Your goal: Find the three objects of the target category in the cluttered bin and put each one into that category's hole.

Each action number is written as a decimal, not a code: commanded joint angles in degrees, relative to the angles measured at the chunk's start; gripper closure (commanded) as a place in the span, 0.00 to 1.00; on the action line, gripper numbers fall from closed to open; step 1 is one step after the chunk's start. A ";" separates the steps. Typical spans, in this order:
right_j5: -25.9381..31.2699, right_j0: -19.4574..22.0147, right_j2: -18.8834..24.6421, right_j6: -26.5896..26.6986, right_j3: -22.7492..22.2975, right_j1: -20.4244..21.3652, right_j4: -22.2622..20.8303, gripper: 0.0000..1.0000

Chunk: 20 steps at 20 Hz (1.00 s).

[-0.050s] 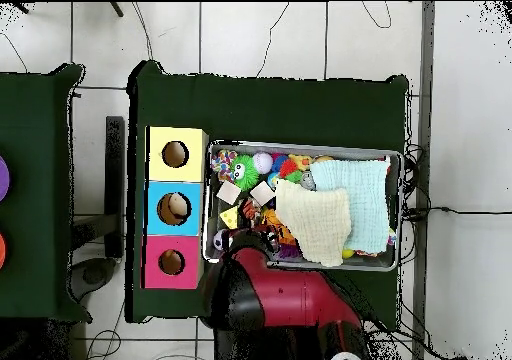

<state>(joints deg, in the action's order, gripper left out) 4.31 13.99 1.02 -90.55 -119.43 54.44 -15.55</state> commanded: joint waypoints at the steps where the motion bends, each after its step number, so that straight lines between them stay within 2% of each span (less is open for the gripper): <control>1: 10.22 -3.39 3.18 -11.31 -3.10 6.29 6.57 1.00; 5: 11.82 -5.29 2.97 -12.21 -4.70 8.54 9.28 1.00; 10: 11.90 -8.11 1.47 -13.27 -5.48 9.23 11.86 1.00; 20: 6.46 -13.83 -2.07 -16.78 -8.14 6.29 16.86 1.00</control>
<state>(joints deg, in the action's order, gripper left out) 9.01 1.90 0.56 -90.55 -122.69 63.18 -2.92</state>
